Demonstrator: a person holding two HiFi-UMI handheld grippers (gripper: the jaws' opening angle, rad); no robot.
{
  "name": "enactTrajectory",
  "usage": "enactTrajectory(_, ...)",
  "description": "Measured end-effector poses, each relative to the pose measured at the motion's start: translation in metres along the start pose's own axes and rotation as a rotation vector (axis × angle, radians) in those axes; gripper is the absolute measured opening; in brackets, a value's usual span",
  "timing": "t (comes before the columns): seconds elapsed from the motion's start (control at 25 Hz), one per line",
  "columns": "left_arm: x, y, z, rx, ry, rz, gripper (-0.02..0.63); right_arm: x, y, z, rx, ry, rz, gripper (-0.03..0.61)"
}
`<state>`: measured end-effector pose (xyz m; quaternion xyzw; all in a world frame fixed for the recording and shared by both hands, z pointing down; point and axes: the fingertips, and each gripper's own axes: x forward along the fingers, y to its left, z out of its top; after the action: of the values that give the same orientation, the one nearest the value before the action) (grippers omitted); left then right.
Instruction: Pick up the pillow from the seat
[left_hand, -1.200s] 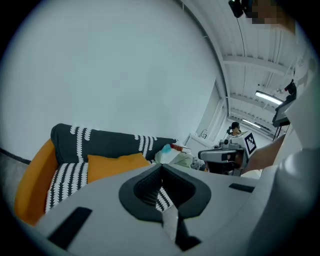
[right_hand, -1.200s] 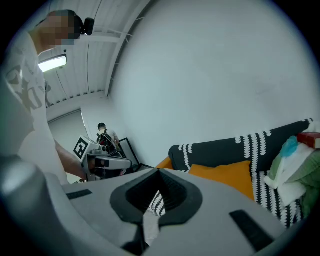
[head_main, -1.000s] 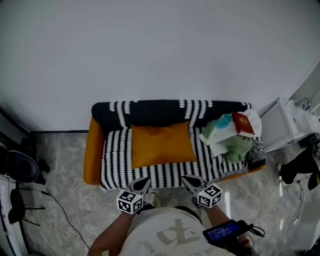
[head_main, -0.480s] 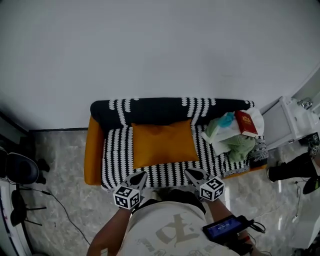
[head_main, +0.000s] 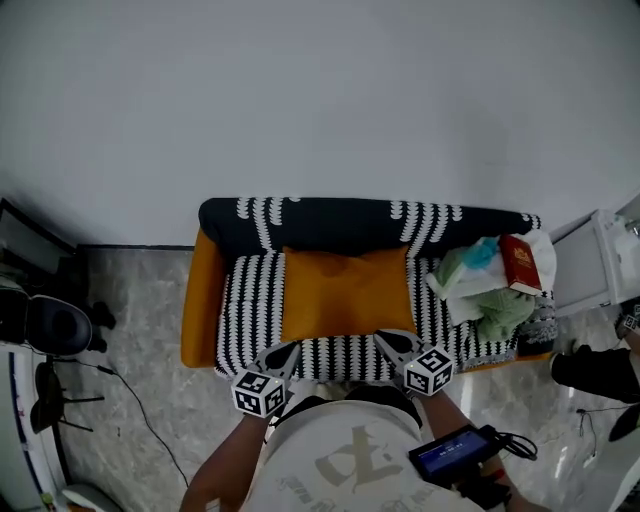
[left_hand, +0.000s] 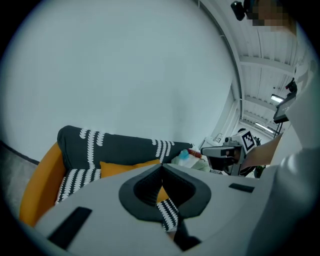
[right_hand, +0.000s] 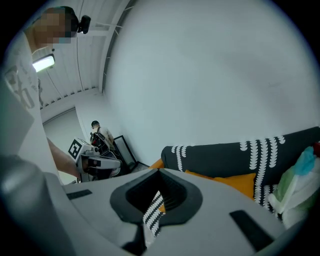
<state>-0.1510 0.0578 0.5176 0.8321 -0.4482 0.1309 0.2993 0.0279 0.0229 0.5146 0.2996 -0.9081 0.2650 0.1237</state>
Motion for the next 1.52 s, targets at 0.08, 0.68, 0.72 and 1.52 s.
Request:
enactTrajectory(0.08, 0.013, 0.003, 0.005, -0.005, 0.005, 0.014, 0.009, 0.007, -0.016, 0.003, 0.003, 0.015, 0.011, 0.012)
enactTrajectory(0.68, 0.075, 0.034, 0.029, -0.022, 0.059, 0.132, 0.009, 0.055, -0.094, 0.005, 0.002, 0.136, 0.111, 0.012)
enactTrajectory(0.72, 0.076, 0.036, 0.03, -0.024, 0.061, 0.142, 0.009, 0.057, -0.098, 0.005, 0.003, 0.139, 0.115, 0.012)
enactTrajectory(1.52, 0.146, 0.115, -0.025, -0.078, 0.246, 0.07, 0.009, 0.067, -0.194, -0.045, 0.06, 0.205, -0.175, 0.012)
